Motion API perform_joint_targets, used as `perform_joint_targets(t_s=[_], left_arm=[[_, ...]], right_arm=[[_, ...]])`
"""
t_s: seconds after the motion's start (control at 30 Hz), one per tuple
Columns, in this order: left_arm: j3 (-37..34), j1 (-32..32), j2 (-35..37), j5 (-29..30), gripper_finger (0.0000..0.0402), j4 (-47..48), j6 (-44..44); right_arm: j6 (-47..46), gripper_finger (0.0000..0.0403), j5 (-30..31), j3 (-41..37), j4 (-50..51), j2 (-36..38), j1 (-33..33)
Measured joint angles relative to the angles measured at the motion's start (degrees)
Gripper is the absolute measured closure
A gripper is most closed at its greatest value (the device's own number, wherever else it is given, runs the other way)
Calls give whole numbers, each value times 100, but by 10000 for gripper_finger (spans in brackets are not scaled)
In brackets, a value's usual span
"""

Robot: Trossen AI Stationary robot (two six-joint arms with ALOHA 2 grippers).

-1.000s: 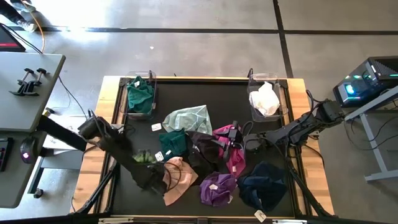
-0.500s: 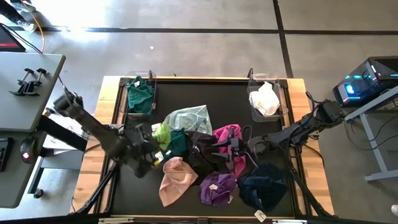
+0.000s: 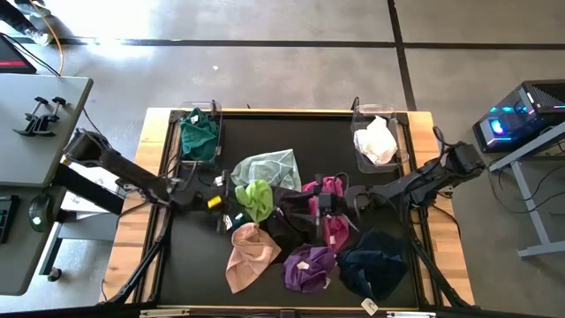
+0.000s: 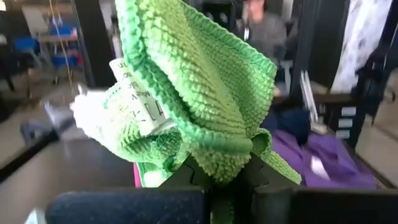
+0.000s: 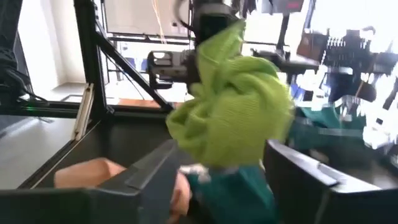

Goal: Sort towels by color in basket
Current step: Put the light green microfiber cloth into the right transparent bin

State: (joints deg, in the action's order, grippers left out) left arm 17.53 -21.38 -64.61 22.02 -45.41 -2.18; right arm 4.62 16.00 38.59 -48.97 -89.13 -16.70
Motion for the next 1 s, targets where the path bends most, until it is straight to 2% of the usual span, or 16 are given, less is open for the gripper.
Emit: perform_joint_targets(t_s=[0.1, 0.27, 0.37, 0.53, 0.63, 0.73, 0.83, 1.0], left_arm=[[-12, 254, -289, -414, 394, -558, -228], [23, 334, -878, -664, 394, -1446, -520], [150, 331, -1180, -654, 394, -1538, -594], [403, 329, -1600, -644, 393, -1501, -650], [432, 328, -1713, -639, 383, -1521, -748], [461, 339, -1704, -581, 356, -1463, -713], [482, 329, -1644, -236, 316, -1231, -592], [465, 243, -1433, 1108, 262, -148, -532]], right_arm=[[377, 135, 74, 482, 22, -368, 62], [441, 125, 954, 1348, 601, -988, 134], [419, 134, 687, 1811, 1017, -1314, 130], [172, 178, 720, 2365, 1673, -1711, 68], [251, 226, 991, 2433, 1805, -1759, 8], [291, 285, 1438, 2442, 2038, -1699, -85], [192, 333, 2045, 2466, 2675, -1513, -169], [-788, 335, 3313, 2469, 4560, -773, -391]])
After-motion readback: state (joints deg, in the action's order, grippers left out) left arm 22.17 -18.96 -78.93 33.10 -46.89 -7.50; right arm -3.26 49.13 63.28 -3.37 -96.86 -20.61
